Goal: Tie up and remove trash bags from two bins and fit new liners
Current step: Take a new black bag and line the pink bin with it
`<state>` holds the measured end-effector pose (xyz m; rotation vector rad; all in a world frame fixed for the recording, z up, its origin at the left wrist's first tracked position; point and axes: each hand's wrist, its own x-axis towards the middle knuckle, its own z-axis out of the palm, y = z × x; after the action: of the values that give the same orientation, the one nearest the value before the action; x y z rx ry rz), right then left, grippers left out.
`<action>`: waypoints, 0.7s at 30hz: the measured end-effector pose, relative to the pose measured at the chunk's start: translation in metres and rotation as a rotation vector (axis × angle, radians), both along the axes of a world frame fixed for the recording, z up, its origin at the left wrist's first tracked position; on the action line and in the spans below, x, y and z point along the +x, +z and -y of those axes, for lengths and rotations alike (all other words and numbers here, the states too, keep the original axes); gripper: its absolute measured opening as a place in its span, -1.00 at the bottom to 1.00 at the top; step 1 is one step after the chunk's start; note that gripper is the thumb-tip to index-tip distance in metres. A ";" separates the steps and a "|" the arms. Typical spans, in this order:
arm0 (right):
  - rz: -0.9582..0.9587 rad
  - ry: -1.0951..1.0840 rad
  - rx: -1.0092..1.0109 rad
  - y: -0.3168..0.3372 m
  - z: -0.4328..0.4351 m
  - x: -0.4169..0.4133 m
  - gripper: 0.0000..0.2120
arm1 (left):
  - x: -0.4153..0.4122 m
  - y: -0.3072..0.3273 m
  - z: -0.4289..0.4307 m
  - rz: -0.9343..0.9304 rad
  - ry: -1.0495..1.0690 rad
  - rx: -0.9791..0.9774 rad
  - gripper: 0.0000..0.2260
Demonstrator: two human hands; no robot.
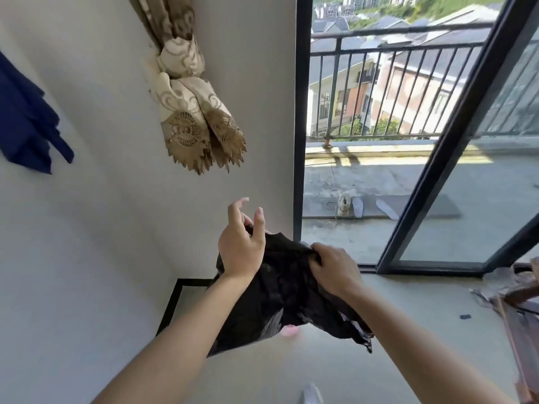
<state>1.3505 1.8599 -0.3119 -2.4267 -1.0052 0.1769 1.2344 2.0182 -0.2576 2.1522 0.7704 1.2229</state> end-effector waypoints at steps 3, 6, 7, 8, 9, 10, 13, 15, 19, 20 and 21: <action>-0.050 0.010 -0.001 -0.002 -0.043 0.051 -0.87 | 0.052 -0.002 -0.041 0.020 0.024 0.022 -0.84; -0.071 0.008 -0.004 -0.001 -0.083 0.093 -0.88 | 0.096 -0.001 -0.078 0.037 0.010 0.052 -0.86; -0.081 -0.003 0.003 -0.001 -0.093 0.104 -0.88 | 0.107 -0.002 -0.090 0.038 0.006 0.062 -0.86; -0.094 -0.015 0.006 0.000 -0.103 0.113 -0.88 | 0.118 -0.003 -0.100 0.040 0.001 0.068 -0.86; -0.105 -0.024 0.001 -0.001 -0.113 0.121 -0.87 | 0.127 -0.004 -0.111 0.044 -0.005 0.069 -0.87; -0.115 -0.028 -0.008 -0.002 -0.122 0.128 -0.87 | 0.135 -0.005 -0.121 0.053 -0.012 0.065 -0.87; -0.122 -0.030 -0.019 -0.004 -0.153 0.141 -0.87 | 0.156 -0.010 -0.155 0.092 -0.005 0.028 -0.82; -0.126 -0.043 -0.014 -0.008 -0.172 0.144 -0.87 | 0.164 -0.017 -0.175 0.100 0.003 -0.004 -0.74; -0.087 -0.097 -0.038 -0.024 -0.201 0.143 -0.83 | 0.171 -0.041 -0.214 0.079 -0.124 -0.008 -0.71; -0.063 -0.117 -0.045 -0.031 -0.205 0.143 -0.80 | 0.172 -0.051 -0.224 0.049 -0.159 -0.011 -0.69; -0.046 -0.141 -0.054 -0.039 -0.208 0.145 -0.76 | 0.173 -0.063 -0.232 0.010 -0.183 -0.018 -0.68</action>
<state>1.4950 2.0684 -0.3511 -2.5192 -0.8162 0.2122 1.4071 2.2505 -0.3210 2.1473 0.5645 1.1267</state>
